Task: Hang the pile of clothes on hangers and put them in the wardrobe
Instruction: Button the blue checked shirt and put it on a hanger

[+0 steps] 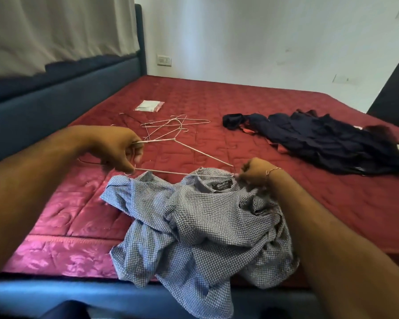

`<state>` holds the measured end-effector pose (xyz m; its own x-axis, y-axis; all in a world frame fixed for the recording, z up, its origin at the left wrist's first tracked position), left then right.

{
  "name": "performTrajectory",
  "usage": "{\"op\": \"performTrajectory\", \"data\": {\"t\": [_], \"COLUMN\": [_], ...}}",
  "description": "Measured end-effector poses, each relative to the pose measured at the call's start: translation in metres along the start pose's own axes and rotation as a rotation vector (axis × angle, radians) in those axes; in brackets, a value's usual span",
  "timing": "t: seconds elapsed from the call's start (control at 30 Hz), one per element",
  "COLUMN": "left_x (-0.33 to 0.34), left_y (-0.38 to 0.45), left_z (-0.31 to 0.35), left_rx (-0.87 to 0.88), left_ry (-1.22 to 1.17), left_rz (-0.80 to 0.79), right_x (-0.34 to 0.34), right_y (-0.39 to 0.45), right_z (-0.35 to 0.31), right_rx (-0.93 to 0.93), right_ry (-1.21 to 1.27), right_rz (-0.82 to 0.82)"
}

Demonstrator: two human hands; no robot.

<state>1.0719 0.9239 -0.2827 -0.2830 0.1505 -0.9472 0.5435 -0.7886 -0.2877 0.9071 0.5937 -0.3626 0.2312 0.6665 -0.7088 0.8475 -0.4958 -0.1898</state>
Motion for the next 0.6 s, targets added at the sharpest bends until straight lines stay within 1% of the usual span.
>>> {"op": "performTrajectory", "data": {"t": [0.13, 0.27, 0.3, 0.37, 0.5, 0.6], "left_x": [0.009, 0.020, 0.022, 0.022, 0.018, 0.014], "left_y": [0.004, 0.011, 0.012, 0.014, 0.017, 0.022], "left_z": [0.007, 0.012, 0.014, 0.018, 0.029, 0.036], "left_rx": [0.009, 0.033, 0.042, 0.057, 0.051, 0.047], "left_ry": [0.013, 0.036, 0.048, 0.081, 0.093, 0.097], "left_rz": [-0.052, -0.101, -0.103, -0.099, -0.035, 0.053], "right_x": [-0.002, 0.004, 0.004, -0.003, -0.034, -0.050], "right_y": [0.000, -0.010, -0.011, -0.013, -0.018, -0.029], "right_z": [0.014, 0.022, 0.022, 0.018, 0.007, -0.008], "right_rx": [0.043, 0.047, 0.028, -0.026, -0.093, -0.228], "right_ry": [-0.189, -0.244, -0.245, -0.250, -0.327, -0.313], "right_rz": [-0.067, -0.147, -0.143, -0.054, 0.295, 0.484]}}
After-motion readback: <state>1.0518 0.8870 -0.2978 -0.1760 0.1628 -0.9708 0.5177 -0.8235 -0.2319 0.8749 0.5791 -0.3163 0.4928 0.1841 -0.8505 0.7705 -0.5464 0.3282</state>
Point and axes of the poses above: each hand's wrist, its own y-axis towards the middle knuckle, its own x-axis out of the palm, z = x × y, the point moved 7 cm from there along y, towards the middle knuckle, and after that the axes turned 15 degrees about y, right-handed, at the moved point
